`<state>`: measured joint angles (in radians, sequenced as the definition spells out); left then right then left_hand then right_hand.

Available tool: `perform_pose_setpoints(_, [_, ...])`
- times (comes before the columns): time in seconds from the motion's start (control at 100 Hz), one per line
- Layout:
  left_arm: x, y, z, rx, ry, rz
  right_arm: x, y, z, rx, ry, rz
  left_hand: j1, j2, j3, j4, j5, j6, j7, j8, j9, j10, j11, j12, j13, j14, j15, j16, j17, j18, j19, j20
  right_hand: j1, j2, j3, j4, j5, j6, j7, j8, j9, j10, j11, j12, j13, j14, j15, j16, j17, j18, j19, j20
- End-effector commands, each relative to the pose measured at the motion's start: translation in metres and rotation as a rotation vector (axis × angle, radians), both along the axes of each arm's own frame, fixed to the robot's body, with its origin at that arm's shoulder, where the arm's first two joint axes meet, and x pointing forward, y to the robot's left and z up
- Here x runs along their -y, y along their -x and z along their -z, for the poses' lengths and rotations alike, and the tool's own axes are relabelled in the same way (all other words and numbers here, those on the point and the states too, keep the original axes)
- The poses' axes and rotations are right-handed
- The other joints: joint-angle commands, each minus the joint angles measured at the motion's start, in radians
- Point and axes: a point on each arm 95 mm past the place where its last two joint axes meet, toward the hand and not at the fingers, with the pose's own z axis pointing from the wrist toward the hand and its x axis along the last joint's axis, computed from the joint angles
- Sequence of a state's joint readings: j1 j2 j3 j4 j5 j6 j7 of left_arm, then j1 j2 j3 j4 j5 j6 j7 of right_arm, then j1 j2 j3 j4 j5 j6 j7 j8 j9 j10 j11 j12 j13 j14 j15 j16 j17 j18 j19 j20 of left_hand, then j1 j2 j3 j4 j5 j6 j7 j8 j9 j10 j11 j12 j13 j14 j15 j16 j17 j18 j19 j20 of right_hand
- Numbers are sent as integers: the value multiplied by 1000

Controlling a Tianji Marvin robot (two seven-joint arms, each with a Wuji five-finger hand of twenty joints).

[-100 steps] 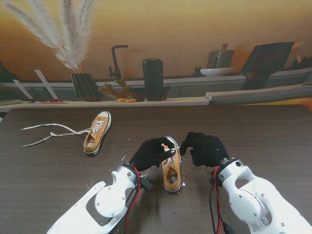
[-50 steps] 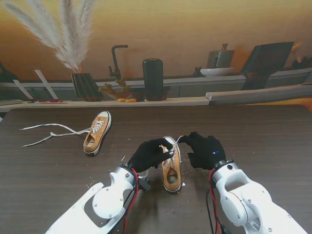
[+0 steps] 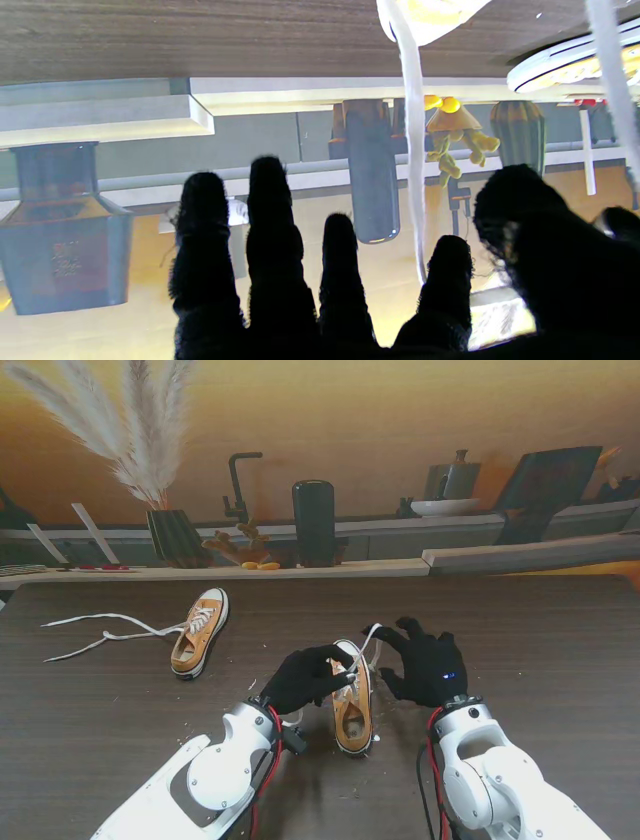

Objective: Tie the shoelaces into a bow on the shoes

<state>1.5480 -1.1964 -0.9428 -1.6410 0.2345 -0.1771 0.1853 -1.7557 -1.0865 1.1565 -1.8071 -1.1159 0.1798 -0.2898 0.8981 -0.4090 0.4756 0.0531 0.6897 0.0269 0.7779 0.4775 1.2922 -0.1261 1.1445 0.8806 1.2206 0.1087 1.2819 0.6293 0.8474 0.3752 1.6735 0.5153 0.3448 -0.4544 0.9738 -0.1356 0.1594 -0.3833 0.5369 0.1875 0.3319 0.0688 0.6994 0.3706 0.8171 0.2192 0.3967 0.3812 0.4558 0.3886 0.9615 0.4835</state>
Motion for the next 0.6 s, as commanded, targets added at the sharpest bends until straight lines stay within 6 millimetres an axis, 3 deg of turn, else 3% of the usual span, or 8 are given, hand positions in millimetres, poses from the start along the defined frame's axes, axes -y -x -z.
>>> perform_pose_setpoints(0.0, [-2, 3, -2, 7, -19, 1, -1, 2, 4, -11, -38, 5, 28, 5, -41, 11, -33, -34, -59, -60, -4, -33, 29, 9, -4, -25, 16, 30, -8, -17, 10, 23, -31, 9, -28, 32, -29, 1, 23, -23, 75, 7, 173, 105, 82, -17, 147, 87, 83, 16, 107, 38])
perform_pose_setpoints(0.09, [-8, 4, -3, 13, -18, -16, 0, 0, 9, -64, -187, -7, 20, 25, -79, 17, -39, -2, -143, -111, -9, -32, 28, 13, -8, -31, 18, 33, -12, -26, 11, 26, -21, -11, -7, 32, -52, 162, 39, -43, 256, -16, 259, 205, 147, -28, 283, 135, 158, 19, 184, 70])
perform_pose_setpoints(0.2, [-18, 6, -6, 18, -16, -33, 2, -5, 16, -141, -399, -69, 2, 34, -89, 24, -38, 10, -173, -123, -10, -33, 34, 17, -7, -34, 21, 34, -13, -26, 11, 27, -6, -58, 51, 23, -60, 287, 61, -56, 294, -38, 187, 190, 128, -38, 256, 112, 129, -2, 166, 69])
perform_pose_setpoints(0.43, [-39, 9, -12, 23, -47, -40, 0, -10, 30, -297, -800, -129, -18, 34, -106, 25, -43, 14, -201, -127, -19, -31, 30, 17, -18, -40, 19, 34, -25, -35, 4, 26, 22, -104, 96, 7, -71, 289, 65, -76, 267, -79, -15, 15, 9, -41, 12, 5, -50, -44, -17, 8])
perform_pose_setpoints(0.59, [-46, 10, -15, 24, -77, -39, -2, -16, 33, -284, -983, -118, -44, 36, -121, 27, -51, 24, -229, -129, -32, -28, 23, 17, -33, -41, 12, 34, -38, -44, -5, 26, 38, -128, 125, -1, -67, 285, 94, -63, 269, -93, -75, -32, 3, -43, -52, -23, -77, -67, -61, -29])
